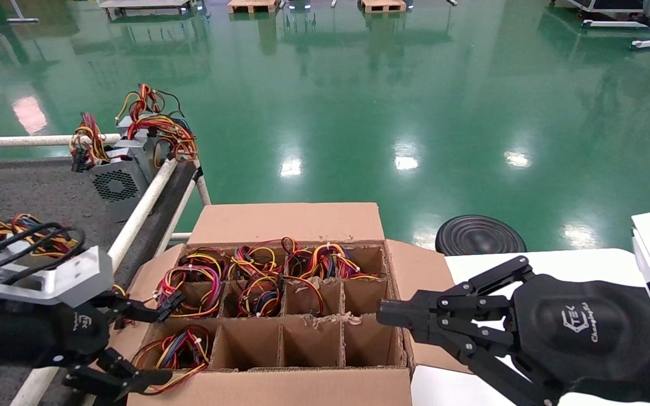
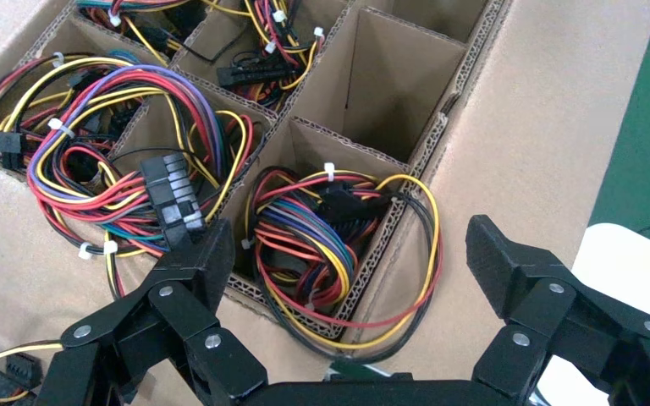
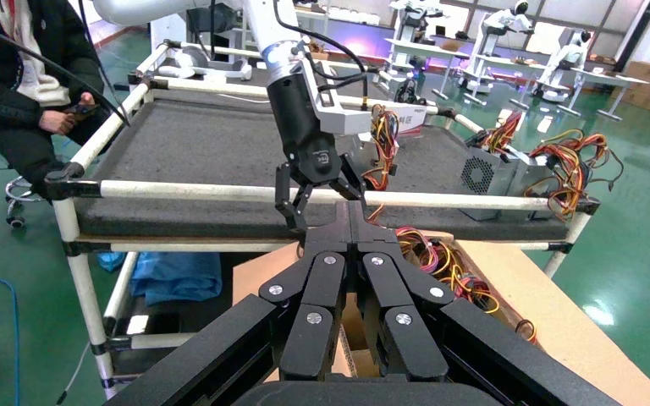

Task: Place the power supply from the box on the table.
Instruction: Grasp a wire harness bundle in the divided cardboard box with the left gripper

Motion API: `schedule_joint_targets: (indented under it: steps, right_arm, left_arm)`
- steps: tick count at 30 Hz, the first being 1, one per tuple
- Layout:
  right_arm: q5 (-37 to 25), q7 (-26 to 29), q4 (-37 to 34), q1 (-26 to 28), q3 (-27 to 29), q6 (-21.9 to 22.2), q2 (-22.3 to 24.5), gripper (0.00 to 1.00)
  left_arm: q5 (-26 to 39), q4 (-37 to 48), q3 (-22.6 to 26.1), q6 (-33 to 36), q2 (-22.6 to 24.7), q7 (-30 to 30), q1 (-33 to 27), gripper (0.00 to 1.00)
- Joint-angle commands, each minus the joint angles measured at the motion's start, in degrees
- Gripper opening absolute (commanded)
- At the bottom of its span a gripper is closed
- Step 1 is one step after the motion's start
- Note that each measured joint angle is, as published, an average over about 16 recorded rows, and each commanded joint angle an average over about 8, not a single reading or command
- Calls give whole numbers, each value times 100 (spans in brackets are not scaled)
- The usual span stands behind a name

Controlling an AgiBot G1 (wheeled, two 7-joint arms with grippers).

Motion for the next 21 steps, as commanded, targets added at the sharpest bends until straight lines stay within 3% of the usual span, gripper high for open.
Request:
schedule_joint_targets:
  steps: [1,21]
  right_arm:
    - [0,0,0,0,0,0,0,0]
    - [0,0,0,0,0,0,0,0]
  left_arm:
    - [63,-17,56,-10,41,-135,-58,100]
    - [20,-99,203,-58,84,-845,-41,100]
